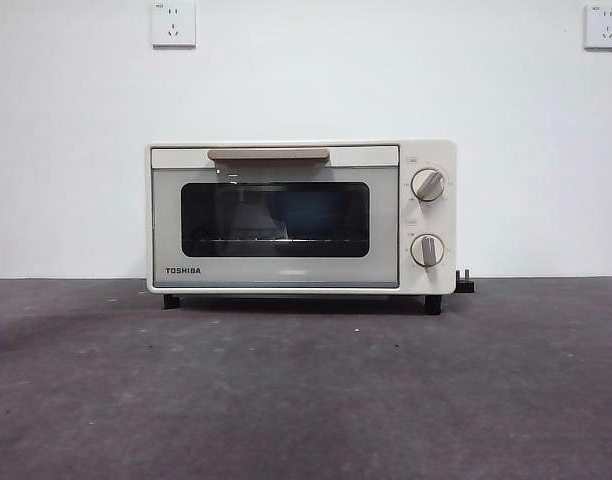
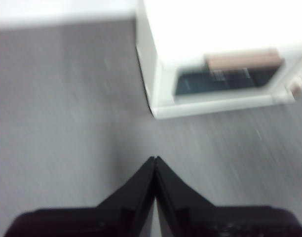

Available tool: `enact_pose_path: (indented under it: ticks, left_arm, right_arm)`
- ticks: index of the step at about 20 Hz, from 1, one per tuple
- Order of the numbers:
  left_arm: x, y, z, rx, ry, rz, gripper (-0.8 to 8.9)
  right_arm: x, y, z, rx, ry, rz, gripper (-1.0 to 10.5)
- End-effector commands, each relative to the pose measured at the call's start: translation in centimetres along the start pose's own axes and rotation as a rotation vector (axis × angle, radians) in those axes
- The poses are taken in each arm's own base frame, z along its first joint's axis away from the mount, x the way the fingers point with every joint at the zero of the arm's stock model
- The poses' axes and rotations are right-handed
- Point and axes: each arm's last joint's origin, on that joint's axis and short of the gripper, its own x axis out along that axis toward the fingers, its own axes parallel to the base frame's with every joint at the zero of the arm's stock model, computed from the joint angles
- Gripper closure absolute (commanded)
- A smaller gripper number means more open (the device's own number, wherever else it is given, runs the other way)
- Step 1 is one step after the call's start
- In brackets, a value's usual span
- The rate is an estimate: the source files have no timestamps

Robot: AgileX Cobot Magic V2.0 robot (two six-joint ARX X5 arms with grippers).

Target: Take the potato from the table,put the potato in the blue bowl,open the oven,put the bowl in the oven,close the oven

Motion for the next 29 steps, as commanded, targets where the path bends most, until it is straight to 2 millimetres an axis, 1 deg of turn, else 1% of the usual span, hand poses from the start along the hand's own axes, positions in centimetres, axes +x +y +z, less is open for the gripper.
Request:
enact_pose_path:
  ticks: [1, 3, 4, 8, 11, 14, 17, 21, 24, 28, 29]
  left_arm:
    - [-0.8, -0.2, -1.0, 0.041, -0.160, 0.012, 8.18]
    - [-0.4, -0.2, -3.0, 0.086, -0.293, 0.022, 8.18]
    - [-0.1, -0.2, -4.4, 0.103, -0.349, 0.027, 8.18]
    - [1.9, -0.2, -11.3, 0.124, -0.478, 0.041, 8.18]
    - [4.2, 0.3, -15.9, 0.101, -0.485, 0.137, 8.18]
    - [6.3, 0.6, -19.5, 0.086, -0.429, 0.178, 8.18]
    - [7.8, 0.8, -22.0, 0.078, -0.450, 0.199, 8.18]
    - [9.1, 0.9, -24.5, 0.077, -0.486, 0.184, 8.18]
    - [9.6, 0.9, -25.6, 0.068, -0.437, 0.181, 8.18]
    - [9.9, 1.0, -26.5, 0.037, -0.353, 0.176, 8.18]
    - [9.8, 1.0, -26.5, 0.026, -0.355, 0.175, 8.18]
  right_arm:
    - [0.6, -0.1, 0.1, 0.005, 0.015, -0.002, 9.5]
    - [1.0, -0.2, 0.3, 0.008, 0.031, -0.001, 9.5]
    - [1.2, -0.3, 0.3, 0.010, 0.040, -0.001, 9.5]
    - [2.2, -0.5, 0.6, 0.018, 0.076, 0.000, 9.5]
    - [2.9, -0.7, 0.8, 0.024, 0.105, 0.001, 9.5]
    - [3.6, -0.8, 1.0, 0.028, 0.129, -0.001, 9.5]
    - [4.1, -0.9, 1.1, 0.032, 0.147, 0.000, 9.5]
    - [4.1, -0.9, 1.1, 0.032, 0.148, -0.001, 9.5]
    - [4.1, -0.9, 1.1, 0.032, 0.148, 0.000, 9.5]
    - [4.1, -0.9, 1.1, 0.032, 0.148, -0.001, 9.5]
    - [4.1, -0.9, 1.1, 0.032, 0.148, -0.001, 9.5]
